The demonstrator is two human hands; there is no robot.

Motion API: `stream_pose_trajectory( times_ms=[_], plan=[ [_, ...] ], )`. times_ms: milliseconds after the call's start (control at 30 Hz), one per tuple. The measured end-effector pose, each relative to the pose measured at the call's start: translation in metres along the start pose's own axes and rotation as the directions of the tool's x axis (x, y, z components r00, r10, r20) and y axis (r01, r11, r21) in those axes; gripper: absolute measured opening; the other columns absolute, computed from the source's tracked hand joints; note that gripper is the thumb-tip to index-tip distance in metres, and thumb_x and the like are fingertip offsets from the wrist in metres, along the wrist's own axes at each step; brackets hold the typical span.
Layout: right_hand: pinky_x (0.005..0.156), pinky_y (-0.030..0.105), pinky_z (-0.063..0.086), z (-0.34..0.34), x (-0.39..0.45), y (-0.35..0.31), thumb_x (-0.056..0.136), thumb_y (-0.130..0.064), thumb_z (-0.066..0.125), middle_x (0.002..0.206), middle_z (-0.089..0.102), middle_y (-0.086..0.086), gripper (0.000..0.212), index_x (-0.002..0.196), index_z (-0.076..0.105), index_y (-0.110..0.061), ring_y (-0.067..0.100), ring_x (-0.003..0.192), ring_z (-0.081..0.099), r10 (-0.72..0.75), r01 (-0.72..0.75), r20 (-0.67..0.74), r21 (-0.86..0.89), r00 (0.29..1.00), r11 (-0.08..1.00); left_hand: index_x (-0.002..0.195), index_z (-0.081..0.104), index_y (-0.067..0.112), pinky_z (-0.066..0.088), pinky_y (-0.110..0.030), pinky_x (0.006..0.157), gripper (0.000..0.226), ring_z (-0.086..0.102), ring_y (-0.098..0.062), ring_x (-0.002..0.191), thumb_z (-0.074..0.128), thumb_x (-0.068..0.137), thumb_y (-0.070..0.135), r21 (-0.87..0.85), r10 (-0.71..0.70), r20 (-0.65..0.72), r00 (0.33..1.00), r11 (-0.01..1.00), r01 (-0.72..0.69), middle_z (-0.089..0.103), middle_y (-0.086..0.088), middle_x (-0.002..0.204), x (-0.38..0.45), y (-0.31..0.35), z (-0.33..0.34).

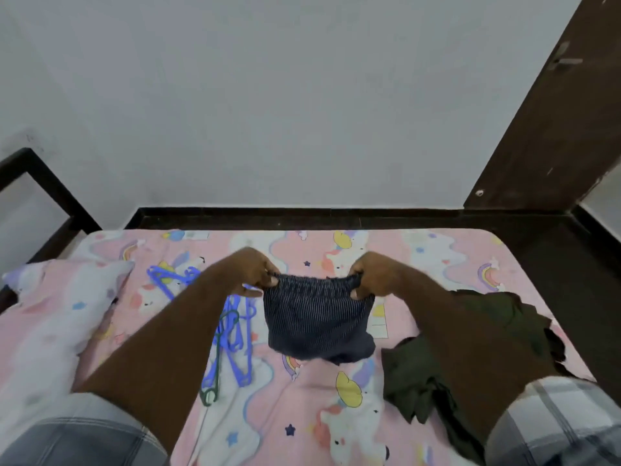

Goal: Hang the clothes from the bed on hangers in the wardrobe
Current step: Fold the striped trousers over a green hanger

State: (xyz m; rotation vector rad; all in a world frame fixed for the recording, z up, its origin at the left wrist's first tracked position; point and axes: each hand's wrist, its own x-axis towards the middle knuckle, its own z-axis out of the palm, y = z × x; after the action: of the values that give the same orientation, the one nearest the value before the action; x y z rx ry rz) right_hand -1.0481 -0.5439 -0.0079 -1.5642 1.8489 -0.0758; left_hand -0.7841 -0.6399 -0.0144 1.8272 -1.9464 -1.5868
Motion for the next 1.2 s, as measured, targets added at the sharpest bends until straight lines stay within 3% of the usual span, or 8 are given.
stream_pose_trajectory(
  times_ms=[67,267,433,700,833,1000,1100,1200],
  plan=[
    [0.064,0.025,0.047,0.018,0.024,0.017,0.080,-0.007,0.081,0.084,0.068,0.009,0.021,0.099,0.074,-0.001,0.022,0.080,0.062,0.030,-0.030,0.034,0.024,0.999,0.999,0.099,0.071,0.015,0.056,-0.025,0.067,0.016,0.067,-0.014,0.080,0.066,0.092,0.002,0.085,-0.054,0.010,0.998,0.995,0.053,0.069,-0.002,0.089,0.021,-0.011,0.017],
    [0.057,0.031,0.061,0.016,0.097,0.046,0.084,-0.005,0.077,0.089,0.071,0.015,0.016,0.099,0.071,-0.005,0.026,0.065,0.071,0.125,-0.109,-0.070,0.205,0.990,0.973,0.089,0.068,0.005,0.060,-0.033,0.063,0.018,0.066,-0.021,0.076,0.060,0.091,-0.010,-0.248,-0.089,-0.155,0.984,0.968,0.049,0.066,-0.013,0.087,0.093,-0.010,0.036],
    [0.074,0.037,0.062,-0.039,0.143,0.041,0.086,0.004,0.066,0.093,0.075,0.009,0.026,0.101,0.074,-0.014,0.024,0.076,0.072,0.103,0.033,-0.389,0.326,0.915,0.945,0.080,0.069,0.014,0.058,-0.055,0.087,0.025,0.064,-0.027,0.074,0.067,0.085,-0.010,-0.353,0.022,-0.414,0.910,0.918,-0.182,0.066,-0.014,0.079,0.144,0.044,0.008],
    [0.094,0.007,0.037,-0.184,0.122,-0.035,0.086,0.005,0.062,0.109,0.074,0.001,0.032,0.110,0.076,-0.012,0.010,0.102,0.065,-0.107,0.411,-0.852,0.134,0.512,0.902,0.090,0.074,0.022,0.061,-0.039,0.085,0.023,0.072,-0.018,0.083,0.070,0.085,0.000,-0.296,0.267,-0.728,0.632,0.709,-0.641,0.072,-0.004,0.092,0.102,0.184,-0.081],
    [0.097,0.000,0.034,-0.225,0.062,-0.073,0.086,0.008,0.057,0.114,0.071,0.001,0.038,0.114,0.074,-0.011,0.005,0.105,0.060,-0.155,0.527,-0.943,0.025,0.296,0.850,0.094,0.075,0.021,0.061,-0.037,0.086,0.024,0.073,-0.016,0.085,0.069,0.087,0.000,-0.247,0.346,-0.795,0.498,0.566,-0.787,0.074,-0.002,0.095,0.033,0.225,-0.108],
    [0.097,0.003,0.037,-0.203,-0.030,-0.092,0.082,0.010,0.054,0.112,0.072,0.002,0.042,0.113,0.074,-0.011,0.006,0.105,0.061,-0.200,0.555,-0.965,-0.075,0.168,0.828,0.100,0.075,0.016,0.060,-0.037,0.088,0.023,0.073,-0.019,0.091,0.069,0.087,-0.001,-0.215,0.424,-0.800,0.425,0.460,-0.862,0.074,-0.004,0.099,-0.059,0.213,-0.100],
    [0.099,0.007,0.039,-0.167,-0.091,-0.095,0.082,0.007,0.057,0.112,0.073,0.002,0.040,0.112,0.075,-0.012,0.009,0.106,0.063,-0.207,0.531,-0.965,-0.093,0.159,0.842,0.100,0.074,0.015,0.060,-0.034,0.086,0.023,0.073,-0.022,0.093,0.068,0.087,-0.003,-0.218,0.471,-0.777,0.417,0.421,-0.881,0.074,-0.007,0.100,-0.113,0.184,-0.079],
    [0.091,-0.004,0.032,-0.108,-0.144,-0.088,0.084,-0.001,0.068,0.110,0.074,-0.001,0.030,0.110,0.076,-0.014,0.005,0.102,0.062,-0.196,0.491,-0.942,-0.038,0.274,0.870,0.097,0.074,0.015,0.060,-0.033,0.086,0.023,0.072,-0.022,0.091,0.067,0.088,-0.004,-0.251,0.503,-0.720,0.478,0.454,-0.855,0.073,-0.009,0.096,-0.153,0.128,-0.047]
  ],
)
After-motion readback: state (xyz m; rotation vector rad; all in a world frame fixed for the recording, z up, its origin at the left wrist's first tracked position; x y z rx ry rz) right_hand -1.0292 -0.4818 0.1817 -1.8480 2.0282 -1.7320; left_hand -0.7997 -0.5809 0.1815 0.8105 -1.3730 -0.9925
